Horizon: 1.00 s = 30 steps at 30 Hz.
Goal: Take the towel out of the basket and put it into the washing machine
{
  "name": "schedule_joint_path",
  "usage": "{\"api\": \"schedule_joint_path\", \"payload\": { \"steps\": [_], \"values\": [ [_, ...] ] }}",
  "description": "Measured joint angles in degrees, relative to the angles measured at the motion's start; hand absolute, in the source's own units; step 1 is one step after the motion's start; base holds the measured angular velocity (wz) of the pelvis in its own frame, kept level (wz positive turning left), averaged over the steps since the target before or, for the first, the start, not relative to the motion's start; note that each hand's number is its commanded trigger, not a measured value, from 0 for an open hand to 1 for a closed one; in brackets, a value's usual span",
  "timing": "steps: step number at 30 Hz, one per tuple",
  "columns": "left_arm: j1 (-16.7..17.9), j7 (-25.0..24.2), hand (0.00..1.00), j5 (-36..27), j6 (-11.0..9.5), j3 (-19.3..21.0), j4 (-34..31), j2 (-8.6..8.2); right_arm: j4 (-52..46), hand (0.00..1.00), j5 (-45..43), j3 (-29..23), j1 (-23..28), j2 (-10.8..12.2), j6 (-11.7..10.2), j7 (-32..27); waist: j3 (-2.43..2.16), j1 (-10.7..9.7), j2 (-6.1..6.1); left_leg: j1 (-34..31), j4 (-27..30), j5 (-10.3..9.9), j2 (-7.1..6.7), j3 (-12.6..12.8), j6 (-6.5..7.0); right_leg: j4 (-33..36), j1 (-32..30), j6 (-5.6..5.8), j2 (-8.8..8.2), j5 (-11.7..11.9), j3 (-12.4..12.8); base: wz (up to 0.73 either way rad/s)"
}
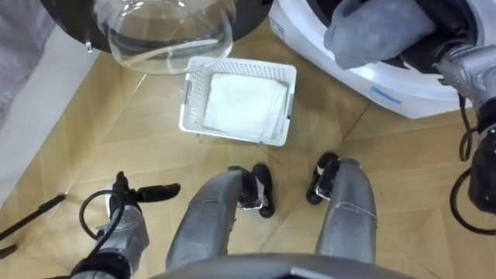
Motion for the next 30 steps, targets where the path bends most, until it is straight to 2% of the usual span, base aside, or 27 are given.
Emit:
{"api": "schedule_joint_path", "payload": {
  "steps": [13, 19, 30],
  "values": [
    [-0.6, 1.1, 0.0, 1.0, 0.8, -0.1, 0.5, -0.58, 0.0, 0.0, 0.3, -1.4, -2.2, 0.0, -0.1, -9.1, 0.04, 0.0, 0.75, 0.4, -0.3, 0.2, -0.08, 0.3, 0.44, -0.6, 0.4, 0.68, 0.1, 0.3, 0.2, 0.0],
    [-0.9, 1.0, 0.0, 1.8, 0.7, -0.1, 1.0, -2.18, 0.0, 0.0, 0.3, -1.7, -2.6, 0.0, -0.1, -10.6, 0.07, -0.2, 1.06, 0.6, -0.8, 0.3, 0.05, 0.3, 0.69, -1.7, 0.9, 1.22, 0.52, 0.8, 0.2, -0.02],
    [-1.8, 0.7, 0.0, 2.7, 1.1, 0.0, 2.2, -2.57, 0.1, 0.0, 0.1, -3.8, -2.3, 0.1, -0.3, -12.4, 0.08, -0.2, 1.08, 1.0, -0.8, 0.2, 0.28, 0.4, 1.0, -2.1, 1.7, 1.58, 0.57, 0.9, -0.1, 0.01]
  ]
}}
